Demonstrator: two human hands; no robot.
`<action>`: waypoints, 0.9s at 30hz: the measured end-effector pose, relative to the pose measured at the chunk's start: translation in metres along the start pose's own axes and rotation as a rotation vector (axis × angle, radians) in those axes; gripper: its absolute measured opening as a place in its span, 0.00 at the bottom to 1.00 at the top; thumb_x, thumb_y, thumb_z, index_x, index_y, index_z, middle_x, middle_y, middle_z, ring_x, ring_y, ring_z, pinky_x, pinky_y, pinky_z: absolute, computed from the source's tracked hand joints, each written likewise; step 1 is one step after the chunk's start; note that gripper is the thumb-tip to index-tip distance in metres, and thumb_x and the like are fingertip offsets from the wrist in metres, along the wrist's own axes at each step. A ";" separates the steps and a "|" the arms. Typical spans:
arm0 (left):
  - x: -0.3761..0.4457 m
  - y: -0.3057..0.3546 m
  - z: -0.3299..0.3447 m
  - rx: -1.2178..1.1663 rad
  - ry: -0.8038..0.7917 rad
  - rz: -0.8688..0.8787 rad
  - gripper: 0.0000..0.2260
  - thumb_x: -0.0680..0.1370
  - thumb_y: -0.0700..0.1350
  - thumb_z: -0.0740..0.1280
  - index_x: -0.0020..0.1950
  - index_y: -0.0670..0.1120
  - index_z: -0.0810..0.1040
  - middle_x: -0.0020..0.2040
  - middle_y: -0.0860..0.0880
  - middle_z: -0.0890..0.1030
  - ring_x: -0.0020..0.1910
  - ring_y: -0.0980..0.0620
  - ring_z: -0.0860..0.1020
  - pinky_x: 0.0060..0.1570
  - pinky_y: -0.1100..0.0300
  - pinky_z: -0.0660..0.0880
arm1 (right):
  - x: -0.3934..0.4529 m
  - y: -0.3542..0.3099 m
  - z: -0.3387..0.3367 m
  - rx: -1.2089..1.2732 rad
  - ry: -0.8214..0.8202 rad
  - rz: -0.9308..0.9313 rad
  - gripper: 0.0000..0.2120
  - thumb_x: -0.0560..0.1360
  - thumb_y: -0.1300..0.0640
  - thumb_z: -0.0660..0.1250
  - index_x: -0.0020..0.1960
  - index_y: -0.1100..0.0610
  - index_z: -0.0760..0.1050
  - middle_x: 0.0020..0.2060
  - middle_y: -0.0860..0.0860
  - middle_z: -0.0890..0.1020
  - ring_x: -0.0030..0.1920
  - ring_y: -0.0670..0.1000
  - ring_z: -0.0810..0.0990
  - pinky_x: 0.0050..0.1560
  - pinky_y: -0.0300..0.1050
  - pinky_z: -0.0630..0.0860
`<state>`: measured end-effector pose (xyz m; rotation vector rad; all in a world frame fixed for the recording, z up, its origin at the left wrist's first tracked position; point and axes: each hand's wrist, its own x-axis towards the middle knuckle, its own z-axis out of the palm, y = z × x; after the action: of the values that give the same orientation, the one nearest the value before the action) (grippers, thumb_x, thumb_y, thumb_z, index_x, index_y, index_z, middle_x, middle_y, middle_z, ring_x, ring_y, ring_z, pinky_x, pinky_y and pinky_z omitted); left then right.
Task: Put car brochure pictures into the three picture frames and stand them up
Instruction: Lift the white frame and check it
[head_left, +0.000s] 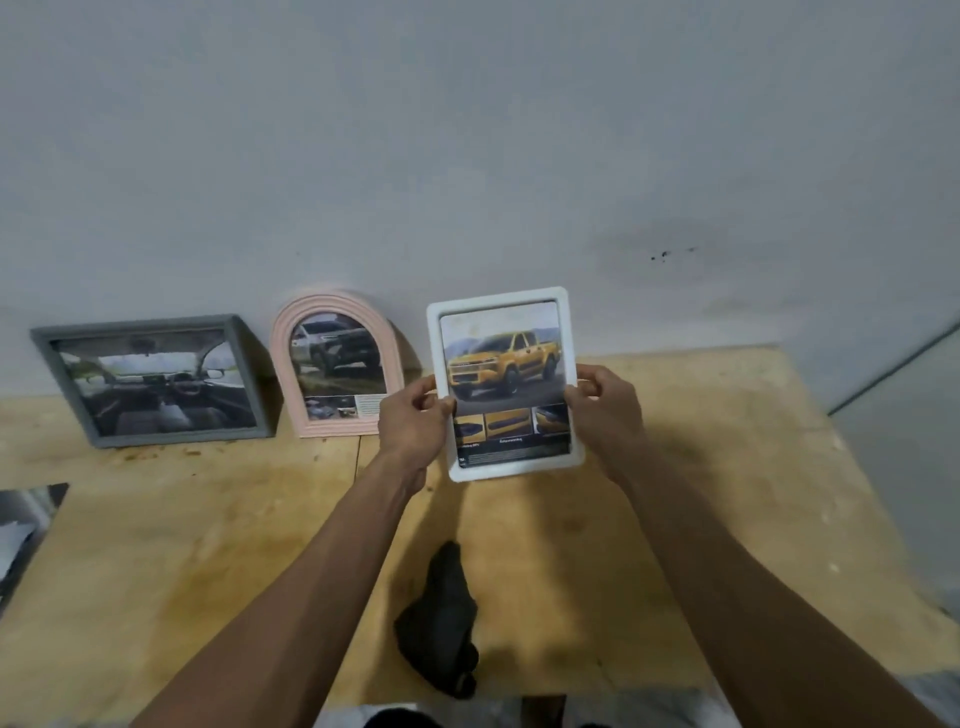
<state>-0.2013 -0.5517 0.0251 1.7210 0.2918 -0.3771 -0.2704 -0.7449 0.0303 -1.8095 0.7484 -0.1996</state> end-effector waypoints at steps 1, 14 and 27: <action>0.010 -0.002 0.003 0.013 0.021 -0.006 0.16 0.81 0.36 0.67 0.67 0.45 0.79 0.55 0.46 0.84 0.52 0.45 0.83 0.53 0.43 0.82 | 0.009 0.002 0.005 -0.033 -0.016 0.000 0.13 0.78 0.62 0.65 0.62 0.55 0.77 0.51 0.50 0.82 0.48 0.49 0.80 0.49 0.44 0.77; 0.105 -0.025 0.034 0.055 0.154 -0.028 0.16 0.80 0.35 0.66 0.67 0.45 0.79 0.58 0.47 0.83 0.55 0.46 0.81 0.60 0.48 0.79 | 0.096 0.031 0.059 -0.223 -0.017 0.044 0.14 0.78 0.63 0.64 0.62 0.58 0.77 0.55 0.53 0.82 0.56 0.53 0.80 0.49 0.36 0.67; 0.141 -0.038 0.051 0.039 0.206 -0.047 0.17 0.81 0.33 0.65 0.67 0.46 0.80 0.59 0.49 0.83 0.58 0.47 0.80 0.62 0.48 0.78 | 0.132 0.051 0.079 -0.195 -0.052 0.057 0.17 0.77 0.66 0.60 0.63 0.58 0.76 0.56 0.56 0.80 0.56 0.55 0.78 0.51 0.39 0.69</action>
<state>-0.0924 -0.5969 -0.0743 1.7966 0.4777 -0.2409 -0.1491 -0.7683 -0.0739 -1.9668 0.8036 -0.0429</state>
